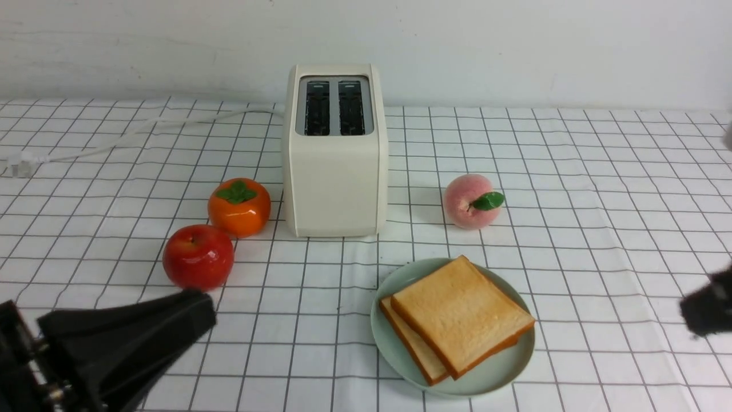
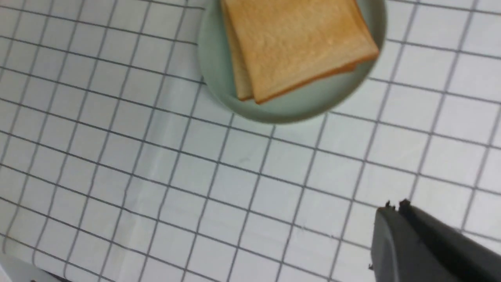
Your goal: Take toasted bread from bread machine on white checkered table place on plate.
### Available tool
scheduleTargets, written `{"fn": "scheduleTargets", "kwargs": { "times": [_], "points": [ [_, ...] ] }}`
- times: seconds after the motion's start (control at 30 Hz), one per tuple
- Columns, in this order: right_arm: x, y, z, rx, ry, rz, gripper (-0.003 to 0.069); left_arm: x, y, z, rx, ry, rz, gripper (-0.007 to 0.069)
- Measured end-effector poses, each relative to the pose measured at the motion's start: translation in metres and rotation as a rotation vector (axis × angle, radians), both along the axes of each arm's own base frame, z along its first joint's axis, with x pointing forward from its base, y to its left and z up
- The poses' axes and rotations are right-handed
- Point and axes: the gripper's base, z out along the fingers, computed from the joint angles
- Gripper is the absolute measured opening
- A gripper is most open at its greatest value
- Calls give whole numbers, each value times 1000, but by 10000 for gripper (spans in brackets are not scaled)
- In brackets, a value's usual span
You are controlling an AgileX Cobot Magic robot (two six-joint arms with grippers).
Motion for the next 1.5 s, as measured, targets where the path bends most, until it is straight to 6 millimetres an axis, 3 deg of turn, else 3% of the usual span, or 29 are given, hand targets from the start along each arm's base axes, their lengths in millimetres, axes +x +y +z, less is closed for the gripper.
{"fn": "scheduleTargets", "kwargs": {
  "times": [0.03, 0.07, 0.1, 0.27, 0.5, 0.8, 1.5],
  "points": [
    [-19, -6, -2, -29, 2, -22, -3, -4, 7, 0, -15, -21, 34, -13],
    [-22, -7, -2, -33, -4, -23, -3, -6, 8, 0, -21, -28, 34, -13],
    [-46, -14, -5, -49, -24, -51, -3, -11, 15, -2, -38, -49, 63, -13],
    [-99, -28, -20, -76, -160, -90, -2, -22, 26, -12, -71, -82, 84, -13],
    [-141, -35, -41, -32, -351, -114, 4, -23, 27, -19, -66, -73, 88, -13],
    [-163, -38, -48, -29, -380, -104, 13, -23, 27, -19, -66, -73, 88, -13],
    [-163, -41, -58, -58, -364, -126, 36, -22, 27, -19, -66, -73, 88, -8]
  ]
}}
